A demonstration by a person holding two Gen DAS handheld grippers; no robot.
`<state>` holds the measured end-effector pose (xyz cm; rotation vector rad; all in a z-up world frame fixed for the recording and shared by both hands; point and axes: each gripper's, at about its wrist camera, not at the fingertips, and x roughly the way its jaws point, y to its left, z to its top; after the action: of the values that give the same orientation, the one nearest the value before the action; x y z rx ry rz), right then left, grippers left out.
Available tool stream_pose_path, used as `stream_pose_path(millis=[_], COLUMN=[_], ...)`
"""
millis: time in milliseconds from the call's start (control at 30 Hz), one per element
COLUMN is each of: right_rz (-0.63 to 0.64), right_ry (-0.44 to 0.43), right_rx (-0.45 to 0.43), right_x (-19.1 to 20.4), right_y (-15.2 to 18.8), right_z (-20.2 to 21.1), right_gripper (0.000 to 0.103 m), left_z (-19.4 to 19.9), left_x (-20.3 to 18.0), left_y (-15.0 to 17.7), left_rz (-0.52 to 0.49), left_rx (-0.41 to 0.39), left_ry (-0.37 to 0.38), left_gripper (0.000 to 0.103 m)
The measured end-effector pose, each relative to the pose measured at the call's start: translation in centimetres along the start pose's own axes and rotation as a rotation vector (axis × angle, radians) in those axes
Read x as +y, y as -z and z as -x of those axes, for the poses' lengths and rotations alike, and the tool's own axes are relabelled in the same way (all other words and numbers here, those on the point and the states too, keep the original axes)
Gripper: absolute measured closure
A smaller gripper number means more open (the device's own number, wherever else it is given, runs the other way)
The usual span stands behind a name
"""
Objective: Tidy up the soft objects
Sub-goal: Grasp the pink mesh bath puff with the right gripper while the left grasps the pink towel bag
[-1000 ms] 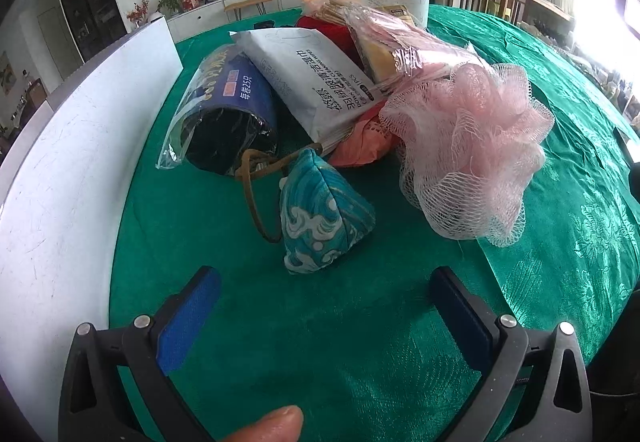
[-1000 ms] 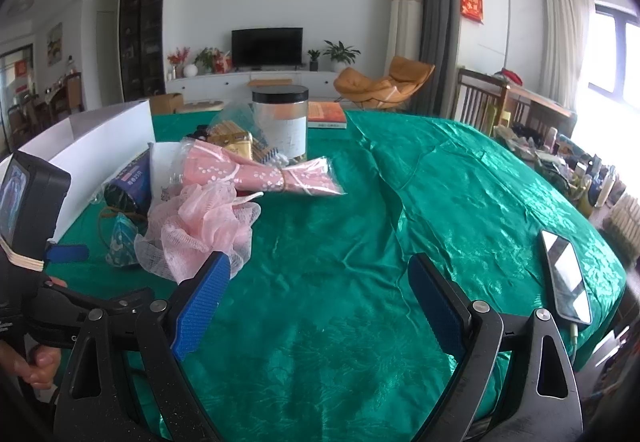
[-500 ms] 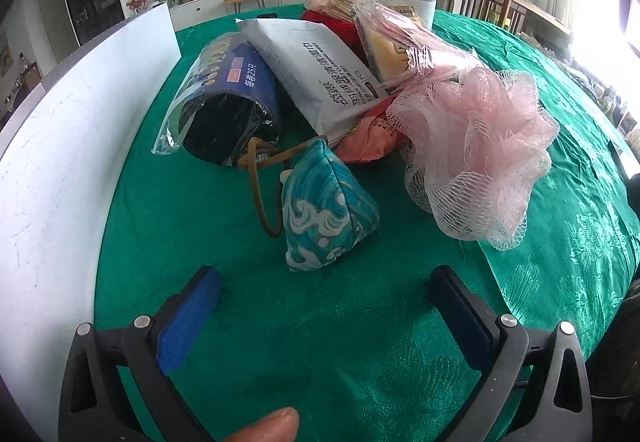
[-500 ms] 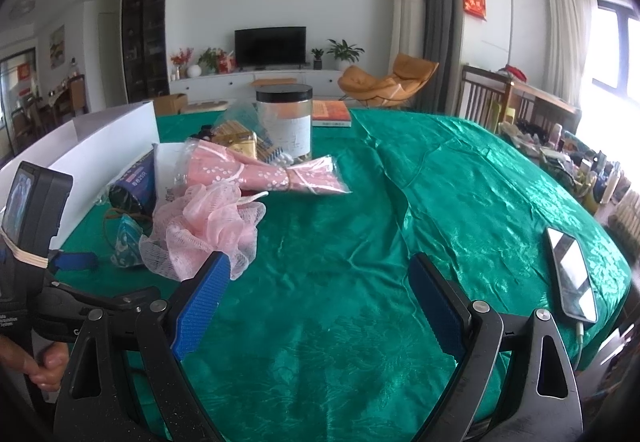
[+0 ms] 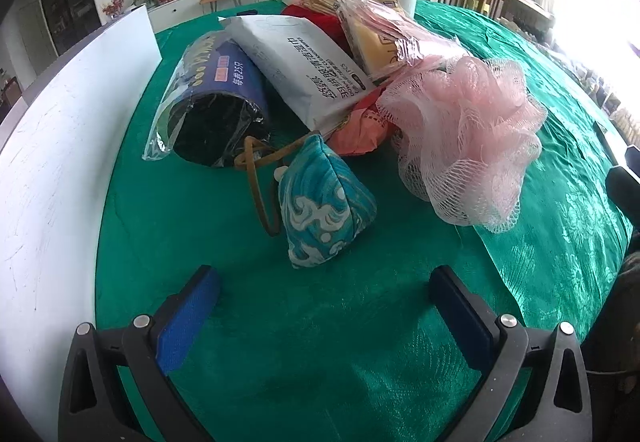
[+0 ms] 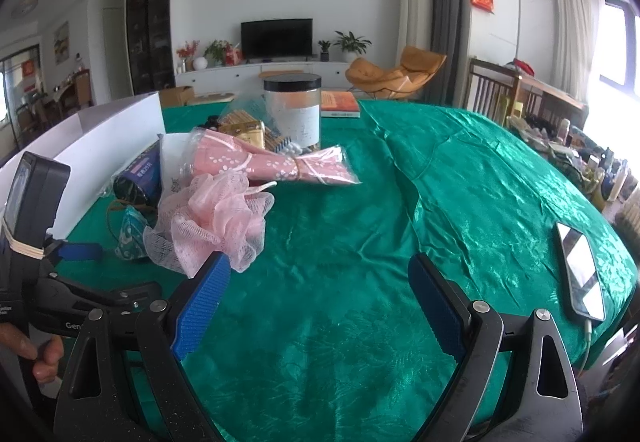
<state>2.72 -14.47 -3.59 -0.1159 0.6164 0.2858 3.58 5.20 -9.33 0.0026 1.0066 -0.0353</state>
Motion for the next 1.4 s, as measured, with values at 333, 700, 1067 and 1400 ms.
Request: stream_pose_path(millis=[333, 700, 1067, 1400], right_rz=[-0.009, -0.040, -0.352, -0.484], right_ry=[-0.118, -0.348, -0.081, -0.022], right_rx=[0.057, 0.198, 0.205, 0.216], right_x=[0.6, 4.3, -6.0, -10.5], right_y=[0.1, -3.5, -1.4, 0.1], right_z=[-1.3, -8.6, -7.8, -6.3], right_gripper=[0.011, 0.011, 0.056, 0.027], left_z=[0.3, 0.3, 0.6, 4.3], left_x=[0.0, 0.1, 0.0, -3.7], left_y=[0.5, 0.7, 1.3, -2.4], left_rz=[-0.065, -0.086, -0.085, -0.229], left_rx=[0.007, 0.000, -0.044, -0.100], left_ry=[0.040, 0.050, 0.049, 0.079], left_gripper=[0.000, 0.000, 0.000, 0.000])
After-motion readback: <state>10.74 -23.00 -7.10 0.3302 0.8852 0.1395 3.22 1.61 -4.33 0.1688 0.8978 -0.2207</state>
